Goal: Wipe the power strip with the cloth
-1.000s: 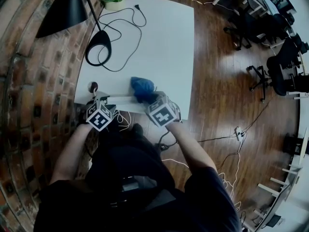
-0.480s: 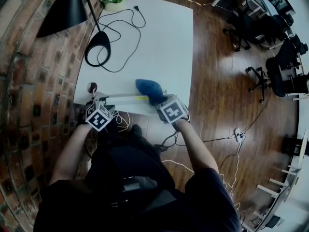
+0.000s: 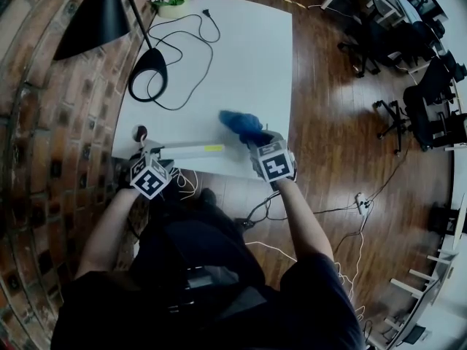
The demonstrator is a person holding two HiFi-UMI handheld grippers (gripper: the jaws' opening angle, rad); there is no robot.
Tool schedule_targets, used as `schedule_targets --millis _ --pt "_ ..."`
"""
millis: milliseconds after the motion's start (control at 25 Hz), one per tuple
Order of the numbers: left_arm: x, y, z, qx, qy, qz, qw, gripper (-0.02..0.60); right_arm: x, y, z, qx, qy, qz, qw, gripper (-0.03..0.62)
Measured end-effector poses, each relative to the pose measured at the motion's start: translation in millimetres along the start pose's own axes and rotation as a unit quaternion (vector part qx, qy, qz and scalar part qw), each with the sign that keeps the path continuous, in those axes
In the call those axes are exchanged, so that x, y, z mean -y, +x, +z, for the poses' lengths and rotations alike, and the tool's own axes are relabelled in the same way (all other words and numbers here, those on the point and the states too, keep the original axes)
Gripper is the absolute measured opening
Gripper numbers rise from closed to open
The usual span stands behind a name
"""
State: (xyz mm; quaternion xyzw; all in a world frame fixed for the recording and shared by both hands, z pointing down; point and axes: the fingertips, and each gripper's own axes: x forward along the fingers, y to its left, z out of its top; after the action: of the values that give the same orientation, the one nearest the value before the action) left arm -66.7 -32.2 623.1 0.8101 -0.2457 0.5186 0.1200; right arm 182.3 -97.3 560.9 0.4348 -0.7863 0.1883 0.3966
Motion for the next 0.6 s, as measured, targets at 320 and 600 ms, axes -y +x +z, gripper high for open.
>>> schedule_targets --millis 320,600 --pt "-0.7 -0.4 -0.1 -0.002 -0.003 0.001 1.0 0.209 4.4 6.2 23.4 0.066 -0.027 -0.017 0.997 0.186" --pt "-1.0 0.1 -0.6 -0.002 0.001 -0.001 1.0 0.209 -58.3 -0.7 42.5 0.093 -0.035 0.127 0.987 0.311"
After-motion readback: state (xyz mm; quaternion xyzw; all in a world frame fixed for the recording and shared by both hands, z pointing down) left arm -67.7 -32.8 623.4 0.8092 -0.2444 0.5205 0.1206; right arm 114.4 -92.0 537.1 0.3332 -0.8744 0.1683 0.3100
